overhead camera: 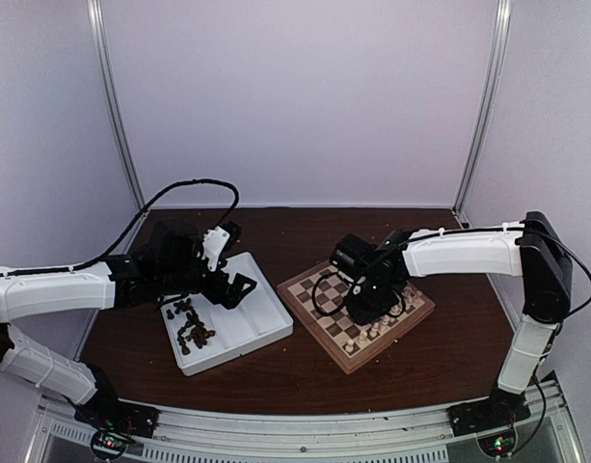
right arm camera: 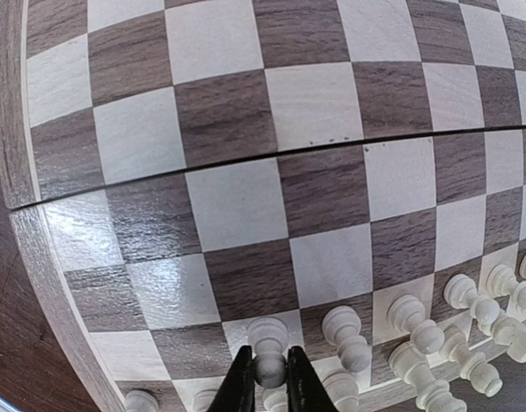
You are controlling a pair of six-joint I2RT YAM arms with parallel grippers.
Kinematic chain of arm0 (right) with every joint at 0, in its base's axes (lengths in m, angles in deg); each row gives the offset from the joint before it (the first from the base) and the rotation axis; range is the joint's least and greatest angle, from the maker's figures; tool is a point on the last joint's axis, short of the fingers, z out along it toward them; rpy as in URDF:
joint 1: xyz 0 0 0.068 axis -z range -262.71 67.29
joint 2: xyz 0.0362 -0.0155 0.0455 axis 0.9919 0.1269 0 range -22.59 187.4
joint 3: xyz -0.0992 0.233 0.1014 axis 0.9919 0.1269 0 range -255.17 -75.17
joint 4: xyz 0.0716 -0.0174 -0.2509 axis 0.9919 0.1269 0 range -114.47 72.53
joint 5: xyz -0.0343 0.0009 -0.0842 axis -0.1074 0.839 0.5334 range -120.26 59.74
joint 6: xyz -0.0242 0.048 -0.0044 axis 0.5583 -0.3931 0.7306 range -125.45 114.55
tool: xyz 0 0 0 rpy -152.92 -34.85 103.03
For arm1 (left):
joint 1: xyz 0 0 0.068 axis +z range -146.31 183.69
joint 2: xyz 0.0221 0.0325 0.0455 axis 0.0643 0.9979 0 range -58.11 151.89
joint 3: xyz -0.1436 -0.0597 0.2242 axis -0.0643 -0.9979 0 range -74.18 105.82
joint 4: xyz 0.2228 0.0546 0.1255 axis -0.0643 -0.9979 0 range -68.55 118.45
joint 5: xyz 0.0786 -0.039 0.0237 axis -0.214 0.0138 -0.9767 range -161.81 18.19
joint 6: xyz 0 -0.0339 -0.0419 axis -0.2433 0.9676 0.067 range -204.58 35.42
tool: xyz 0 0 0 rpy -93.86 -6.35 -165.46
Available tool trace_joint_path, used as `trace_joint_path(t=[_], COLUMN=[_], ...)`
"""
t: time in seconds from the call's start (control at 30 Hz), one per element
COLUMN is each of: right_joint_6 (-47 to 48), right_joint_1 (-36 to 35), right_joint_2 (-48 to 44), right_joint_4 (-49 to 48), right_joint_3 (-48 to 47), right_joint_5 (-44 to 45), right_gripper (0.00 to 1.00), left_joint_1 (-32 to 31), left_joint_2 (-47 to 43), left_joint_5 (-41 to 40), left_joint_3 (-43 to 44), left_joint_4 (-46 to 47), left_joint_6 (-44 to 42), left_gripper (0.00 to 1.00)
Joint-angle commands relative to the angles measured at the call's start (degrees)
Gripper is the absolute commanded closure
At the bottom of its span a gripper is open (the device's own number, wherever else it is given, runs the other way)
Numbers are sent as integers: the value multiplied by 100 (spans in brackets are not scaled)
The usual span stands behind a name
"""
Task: Set up the chess pieces on the board
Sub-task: Place the chess piece on the chessboard.
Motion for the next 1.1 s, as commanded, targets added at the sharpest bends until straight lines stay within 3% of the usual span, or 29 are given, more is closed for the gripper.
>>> trace_joint_path(t=[0.0, 1.07], right_joint_6=[-3, -42], right_joint_1=[32, 32], right_joint_2=[-26, -157], right_joint_4=[99, 97], right_joint_3=[-118, 31], right_joint_5=[155, -110], right_gripper=[87, 90], left_joint_1=[-23, -23], left_joint_2=[30, 163], left_joint_5=[104, 305], left_joint_3=[108, 151], left_joint_4=[193, 226], left_joint_6=[-39, -25], left_gripper=[3, 4])
